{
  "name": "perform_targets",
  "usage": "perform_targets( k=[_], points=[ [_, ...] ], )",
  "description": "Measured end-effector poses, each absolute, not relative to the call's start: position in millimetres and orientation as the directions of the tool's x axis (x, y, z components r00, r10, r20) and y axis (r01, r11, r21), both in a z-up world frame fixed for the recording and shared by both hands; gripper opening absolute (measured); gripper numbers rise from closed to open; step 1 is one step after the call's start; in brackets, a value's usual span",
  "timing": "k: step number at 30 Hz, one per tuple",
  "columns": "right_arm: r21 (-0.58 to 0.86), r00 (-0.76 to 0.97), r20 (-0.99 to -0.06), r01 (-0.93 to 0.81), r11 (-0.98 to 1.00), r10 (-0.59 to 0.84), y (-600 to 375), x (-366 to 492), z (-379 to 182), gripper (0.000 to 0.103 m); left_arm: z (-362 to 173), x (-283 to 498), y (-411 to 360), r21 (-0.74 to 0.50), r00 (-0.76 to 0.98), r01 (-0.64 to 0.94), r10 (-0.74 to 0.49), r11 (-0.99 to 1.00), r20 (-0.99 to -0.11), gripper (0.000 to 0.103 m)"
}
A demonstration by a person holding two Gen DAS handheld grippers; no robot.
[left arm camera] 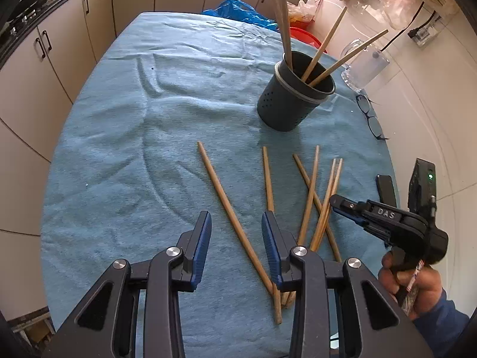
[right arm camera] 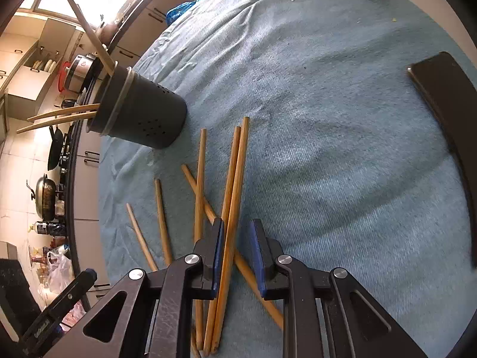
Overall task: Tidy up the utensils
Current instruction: 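Grasp a chopstick with the right tool while the left tool grasps another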
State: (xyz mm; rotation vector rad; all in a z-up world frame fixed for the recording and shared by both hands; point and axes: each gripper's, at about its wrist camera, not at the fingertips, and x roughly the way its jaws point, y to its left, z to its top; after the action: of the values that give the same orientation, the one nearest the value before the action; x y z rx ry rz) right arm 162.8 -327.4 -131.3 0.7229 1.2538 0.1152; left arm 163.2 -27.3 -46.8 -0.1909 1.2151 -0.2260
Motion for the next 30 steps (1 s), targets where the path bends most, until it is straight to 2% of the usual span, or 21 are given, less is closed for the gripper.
perform_targets(
  k=[5,16,30],
  points=[
    [0.578,0.329,-0.808,0.273,0.769,0.489,-317.8,171.6,-136.2,0.009,-47.7,160.8,-22.4,-0.259,0.328,0.059,-0.264,0.964,-0.907,0.033],
    [0.579,0.413,-0.78,0.193,0.792,0.47,-323.7,153.3,-98.4,0.008,-71.3,176.1,-37.9,-0.281,0.251,0.071,-0.289,0.957,-0.924,0.034],
    [0.554,0.495,-0.755,0.132,0.822,0.43,-342.3,128.6,-56.9,0.008,-122.7,226.9,-25.7,-0.205,0.161,-0.093,-0.188,0.974,-0.969,0.034]
  ],
)
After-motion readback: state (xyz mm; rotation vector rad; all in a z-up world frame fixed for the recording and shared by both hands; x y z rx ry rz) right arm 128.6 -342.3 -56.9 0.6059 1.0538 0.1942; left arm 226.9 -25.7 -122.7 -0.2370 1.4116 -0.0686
